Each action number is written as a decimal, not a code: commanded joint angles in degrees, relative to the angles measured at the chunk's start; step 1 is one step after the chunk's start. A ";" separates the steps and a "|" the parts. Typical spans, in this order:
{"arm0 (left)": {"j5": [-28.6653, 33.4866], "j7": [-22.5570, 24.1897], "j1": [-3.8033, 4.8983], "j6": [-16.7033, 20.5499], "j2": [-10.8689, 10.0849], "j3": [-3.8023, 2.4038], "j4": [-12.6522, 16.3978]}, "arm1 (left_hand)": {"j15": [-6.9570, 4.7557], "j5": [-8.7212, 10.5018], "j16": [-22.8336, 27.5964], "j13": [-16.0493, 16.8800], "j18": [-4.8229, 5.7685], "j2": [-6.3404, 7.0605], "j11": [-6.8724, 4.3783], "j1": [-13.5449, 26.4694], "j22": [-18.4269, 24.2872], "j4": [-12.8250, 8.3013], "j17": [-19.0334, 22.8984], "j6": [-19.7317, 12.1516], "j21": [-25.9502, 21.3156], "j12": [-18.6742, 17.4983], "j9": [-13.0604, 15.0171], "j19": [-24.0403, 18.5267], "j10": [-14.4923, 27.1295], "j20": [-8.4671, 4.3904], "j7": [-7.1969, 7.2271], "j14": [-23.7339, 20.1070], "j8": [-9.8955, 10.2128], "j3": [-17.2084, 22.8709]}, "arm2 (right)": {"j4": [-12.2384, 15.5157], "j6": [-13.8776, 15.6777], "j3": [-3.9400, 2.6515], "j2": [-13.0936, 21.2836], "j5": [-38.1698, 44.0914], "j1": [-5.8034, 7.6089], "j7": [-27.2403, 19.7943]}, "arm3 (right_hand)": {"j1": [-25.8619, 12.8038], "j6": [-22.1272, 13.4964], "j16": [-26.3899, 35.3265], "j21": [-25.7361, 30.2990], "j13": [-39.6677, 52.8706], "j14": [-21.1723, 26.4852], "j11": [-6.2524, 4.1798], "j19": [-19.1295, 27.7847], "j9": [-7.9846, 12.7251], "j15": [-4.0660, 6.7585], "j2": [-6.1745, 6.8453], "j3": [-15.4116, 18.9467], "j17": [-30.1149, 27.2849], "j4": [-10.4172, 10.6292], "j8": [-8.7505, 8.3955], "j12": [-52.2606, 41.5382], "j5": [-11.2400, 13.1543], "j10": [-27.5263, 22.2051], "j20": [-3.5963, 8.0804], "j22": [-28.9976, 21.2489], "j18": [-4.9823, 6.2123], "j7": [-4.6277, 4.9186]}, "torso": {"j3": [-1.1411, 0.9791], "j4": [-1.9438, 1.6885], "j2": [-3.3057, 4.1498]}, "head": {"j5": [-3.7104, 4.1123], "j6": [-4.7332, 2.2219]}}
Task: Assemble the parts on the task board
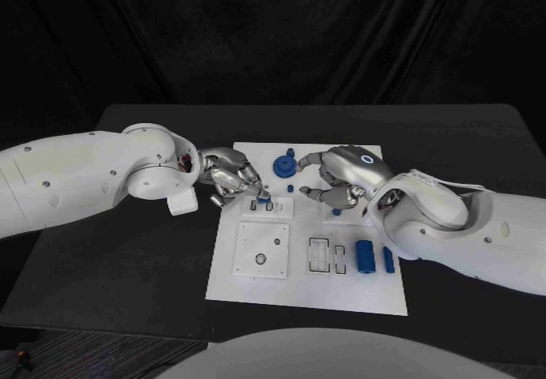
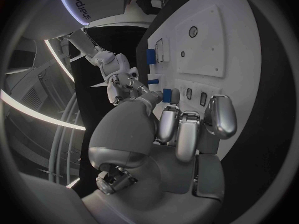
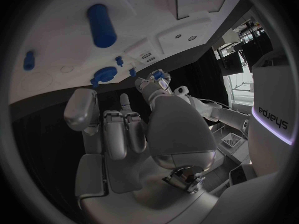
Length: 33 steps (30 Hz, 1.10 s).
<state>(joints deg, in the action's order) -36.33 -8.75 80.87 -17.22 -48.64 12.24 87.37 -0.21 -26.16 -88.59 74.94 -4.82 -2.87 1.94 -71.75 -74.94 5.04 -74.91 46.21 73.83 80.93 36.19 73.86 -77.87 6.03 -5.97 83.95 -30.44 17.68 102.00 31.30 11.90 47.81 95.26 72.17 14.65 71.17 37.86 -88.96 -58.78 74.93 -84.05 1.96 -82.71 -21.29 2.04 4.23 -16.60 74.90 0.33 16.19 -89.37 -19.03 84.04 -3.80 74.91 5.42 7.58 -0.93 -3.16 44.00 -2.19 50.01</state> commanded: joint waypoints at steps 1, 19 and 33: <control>0.48 -5.13 -0.02 0.46 0.07 -0.08 0.35 | -0.30 -0.19 -0.36 4.20 0.40 0.06 -0.21 0.84 -9.22 -1.93 -11.77 -0.04 0.40 -0.17 4.16 0.55 0.21 -0.07 0.59 2.66 -0.30 2.53 | 1.28 1.45 -0.03 1.69 1.37 1.17 0.36 | 0.11 -0.33 0.36 0.28 13.69 -5.18 -0.04 0.19 0.12 0.10 0.49 0.18 11.43 -0.01 -0.40 0.38 0.31 4.91 -0.04 7.30 0.38 0.04 | -0.16 -0.03 -0.03 | -0.01 -0.01; -4.65 -23.29 5.54 -7.28 6.99 -0.12 -3.35 | -1.21 2.61 -0.68 4.53 0.79 1.27 -1.12 4.56 -9.73 -2.48 -12.81 1.45 2.16 0.25 4.91 2.79 -1.25 -0.88 1.47 3.95 -0.95 6.17 | 7.12 -1.18 -0.02 10.67 2.44 7.43 2.27 | 0.47 0.36 0.57 0.78 12.96 -5.07 0.02 0.35 0.48 0.11 0.08 0.05 10.91 0.23 -0.11 0.92 0.45 4.36 -0.01 7.17 0.43 -0.02 | -1.88 0.32 -0.20 | 0.37 -0.01; -4.76 -27.87 6.33 -12.63 13.98 -0.13 -8.31 | -1.20 5.53 -0.59 4.24 0.75 0.55 -0.99 6.25 -9.62 -2.93 -12.63 1.84 1.76 -0.07 3.87 2.73 -1.05 -0.98 1.24 3.85 1.31 8.02 | 7.06 -3.04 -0.01 11.05 1.39 7.64 2.46 | 0.66 0.75 0.69 1.09 12.52 -5.01 0.06 0.43 0.64 0.06 -0.10 -0.03 10.63 0.35 0.04 1.26 0.39 4.02 -0.03 7.09 0.47 -0.01 | -2.48 0.15 -0.23 | 0.32 -0.01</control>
<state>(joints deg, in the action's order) -41.01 -34.73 87.01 -27.20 -34.99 12.17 79.15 -1.13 -20.90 -89.18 74.92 -4.82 -2.25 0.93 -65.90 -74.93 2.37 -74.91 46.24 75.77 80.93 39.48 76.21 -78.92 5.11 -6.00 84.06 -29.27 25.12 109.06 29.47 11.91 58.80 96.88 79.73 15.94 71.17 38.28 -88.52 -57.89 74.91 -84.05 1.95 -82.71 -20.73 2.04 4.23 -16.60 74.92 0.32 15.97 -88.36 -18.81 84.04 -3.80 74.94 5.40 7.57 -3.36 -2.85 43.79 -1.74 50.01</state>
